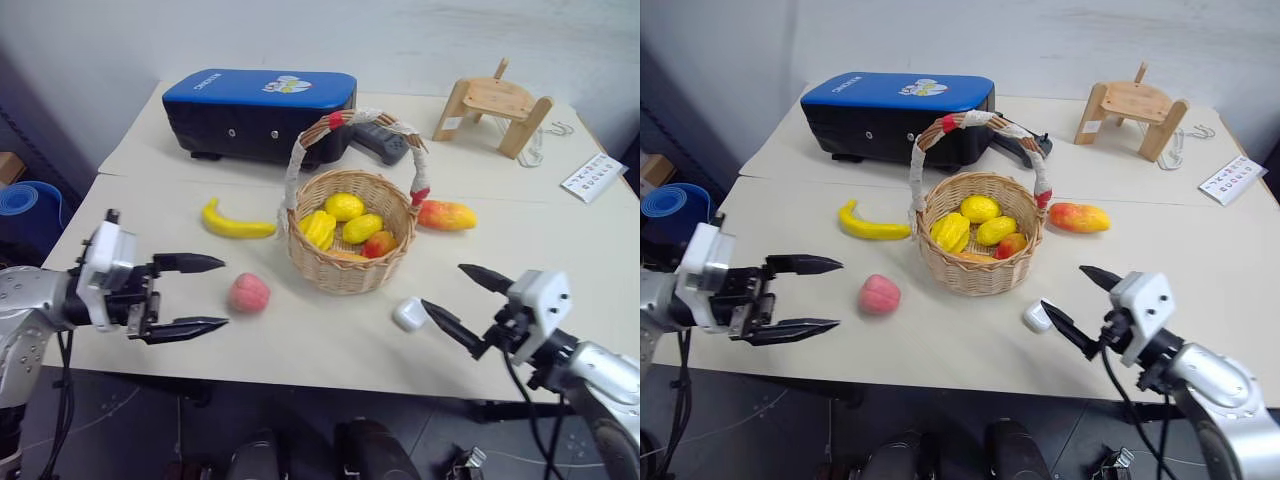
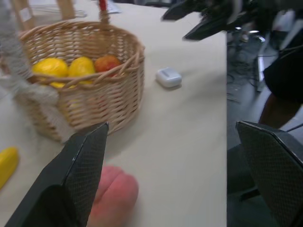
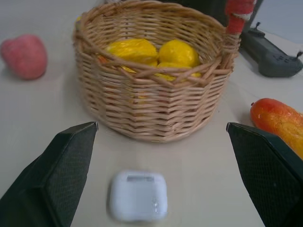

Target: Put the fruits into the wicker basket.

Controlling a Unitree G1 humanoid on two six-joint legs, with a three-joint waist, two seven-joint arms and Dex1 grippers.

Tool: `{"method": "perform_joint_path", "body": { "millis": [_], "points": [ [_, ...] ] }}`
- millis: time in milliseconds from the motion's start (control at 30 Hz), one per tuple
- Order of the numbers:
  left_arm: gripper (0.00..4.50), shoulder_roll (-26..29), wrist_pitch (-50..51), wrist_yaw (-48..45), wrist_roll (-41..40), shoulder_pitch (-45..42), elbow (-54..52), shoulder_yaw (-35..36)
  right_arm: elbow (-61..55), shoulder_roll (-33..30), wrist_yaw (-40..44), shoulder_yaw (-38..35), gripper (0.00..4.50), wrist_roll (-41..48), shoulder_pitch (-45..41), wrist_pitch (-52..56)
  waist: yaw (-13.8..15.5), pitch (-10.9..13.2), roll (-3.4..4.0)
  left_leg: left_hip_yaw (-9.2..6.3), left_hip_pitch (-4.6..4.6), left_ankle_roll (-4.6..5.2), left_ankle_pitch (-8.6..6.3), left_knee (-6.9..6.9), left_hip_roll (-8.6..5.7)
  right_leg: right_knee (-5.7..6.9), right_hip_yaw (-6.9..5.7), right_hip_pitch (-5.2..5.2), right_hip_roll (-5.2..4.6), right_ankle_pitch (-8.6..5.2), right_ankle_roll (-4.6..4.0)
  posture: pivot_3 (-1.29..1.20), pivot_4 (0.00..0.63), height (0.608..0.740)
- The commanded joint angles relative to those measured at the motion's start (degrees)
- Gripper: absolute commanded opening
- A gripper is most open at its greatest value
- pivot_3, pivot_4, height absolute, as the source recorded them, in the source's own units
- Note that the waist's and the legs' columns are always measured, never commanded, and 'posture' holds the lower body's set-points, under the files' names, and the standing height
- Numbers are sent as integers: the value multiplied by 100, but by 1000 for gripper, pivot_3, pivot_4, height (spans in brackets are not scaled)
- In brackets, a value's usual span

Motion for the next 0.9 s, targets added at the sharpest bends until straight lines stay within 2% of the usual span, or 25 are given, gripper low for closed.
{"method": "perform_joint_path", "body": {
  "millis": [33, 100, 333, 567, 667, 767, 900],
  "points": [
    [4500, -114, 28, 52, -92, -247, -309, -295, 50, 130, -420, 311, 4493, -353, -192, 321, 0, -1, -1, 1, -15, 2, 2, 8, 3, 1, 3, -12, 5, 0, 1, 0, 150, 740],
    [4500, -190, 46, 47, -75, -358, -346, -463, 358, 194, -370, 562, 4493, -558, -274, 258, -17, 0, 0, 2, -65, 9, 6, 34, 6, 13, 4, -50, 8, 0, 2, 0, 150, 740],
    [4500, -269, -65, -104, 132, -681, -148, -860, 1791, 441, 126, 1263, 4493, -1165, -575, -556, -38, 1, 1, 1, -55, 9, 6, 83, 19, 43, 7, -34, 22, 0, 3, 0, 150, 740],
    [4500, -459, -140, -177, 289, -961, -1, -1166, 2647, 655, 545, 1519, 4493, -1392, -973, -1228, -52, 0, 0, 1, -47, 8, 6, 87, 20, 56, 10, -32, 26, 1, 4, 0, 150, 740],
    [4500, -517, -145, -188, 317, -1026, 3, -1251, 2805, 787, 577, 1468, 3875, -1312, -1087, -1290, -45, 0, -1, 1, -48, 8, 6, 88, 23, 57, 11, -33, 27, 1, 3, 0, 150, 740],
    [4500, -543, -159, -209, 333, -1052, 28, -1288, 2779, 731, 638, 1262, 2850, -1276, -1006, -1392, -34, 0, -1, 1, -48, 8, 6, 90, 22, 57, 10, -31, 25, 1, 4, 0, 150, 740],
    [4500, -573, -182, -236, 340, -1035, 13, -1314, 2198, 677, 765, 413, 2831, -630, -546, -1587, 29, 2, 2, -3, -52, 9, 5, 88, 22, 55, 8, -32, 24, 0, 4, 0, 150, 740]
  ]
}}
